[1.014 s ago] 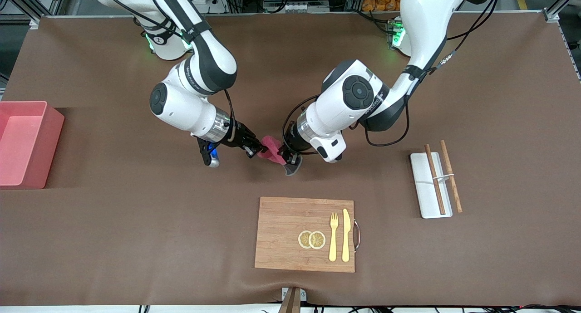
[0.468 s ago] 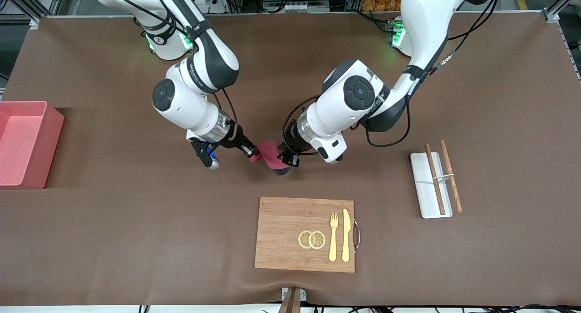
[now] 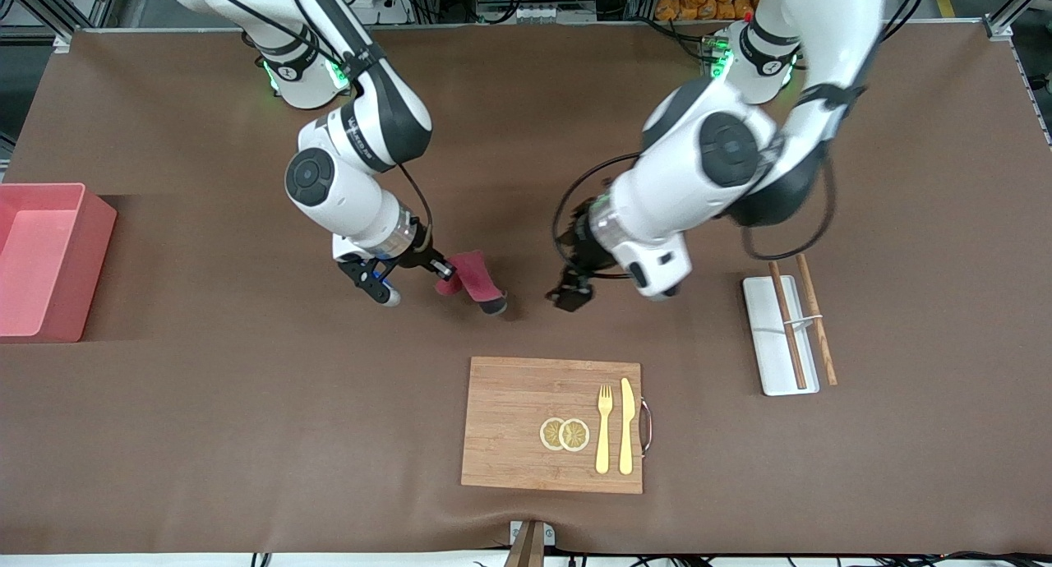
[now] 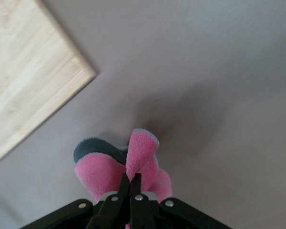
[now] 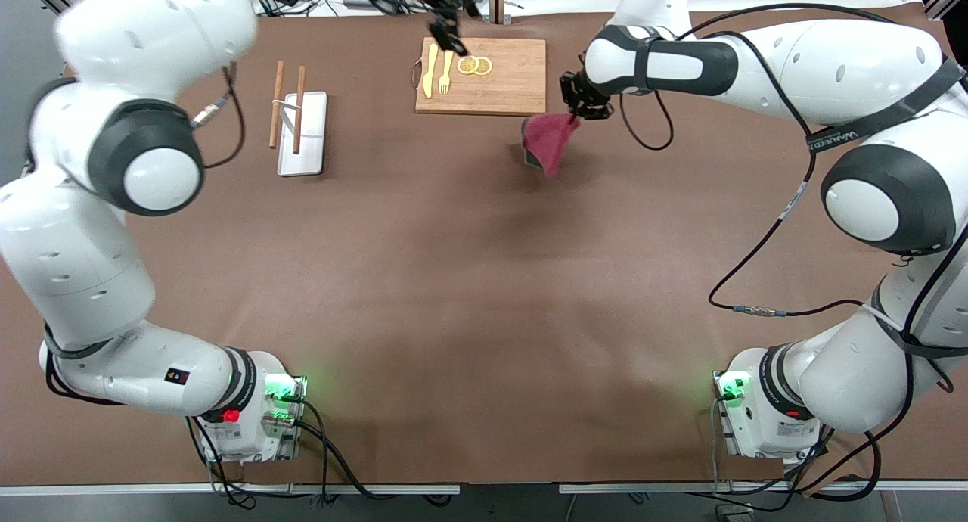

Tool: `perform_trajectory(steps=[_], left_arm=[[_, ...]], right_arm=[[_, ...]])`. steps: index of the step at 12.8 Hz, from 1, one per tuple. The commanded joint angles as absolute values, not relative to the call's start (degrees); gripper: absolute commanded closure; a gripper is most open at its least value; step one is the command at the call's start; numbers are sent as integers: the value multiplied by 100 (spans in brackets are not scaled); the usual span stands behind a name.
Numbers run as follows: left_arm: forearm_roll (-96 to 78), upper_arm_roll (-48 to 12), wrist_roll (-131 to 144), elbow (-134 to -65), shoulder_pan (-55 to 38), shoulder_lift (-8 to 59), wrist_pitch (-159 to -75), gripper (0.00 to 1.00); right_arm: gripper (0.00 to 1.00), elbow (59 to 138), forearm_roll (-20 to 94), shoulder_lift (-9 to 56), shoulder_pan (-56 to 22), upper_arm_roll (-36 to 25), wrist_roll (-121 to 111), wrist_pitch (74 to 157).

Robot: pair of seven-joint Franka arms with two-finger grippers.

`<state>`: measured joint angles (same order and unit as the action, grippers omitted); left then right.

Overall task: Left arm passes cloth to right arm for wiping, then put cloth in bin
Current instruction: 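Open the left gripper and withdraw it while the right gripper holds the cloth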

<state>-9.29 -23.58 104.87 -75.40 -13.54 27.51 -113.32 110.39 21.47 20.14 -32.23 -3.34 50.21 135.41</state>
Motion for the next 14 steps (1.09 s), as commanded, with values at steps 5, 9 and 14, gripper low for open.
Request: perform_trajectory(steps=[5,9,14], left_arm=[[-949,-2347,7643,-7690,33,1698,-9871,0],[-888,-2347,5498,-7743,912,1267,-9195,0],[-26,-2347,3948,-7769,1264,1099,-8745,0]], right_arm=[[100,11303,1065,1969,-1224,-290,2148,12614],[100,11277,334,1995,373,-334,77,12498],[100,10812,-323,2004,1984,-334,-2405,12489]])
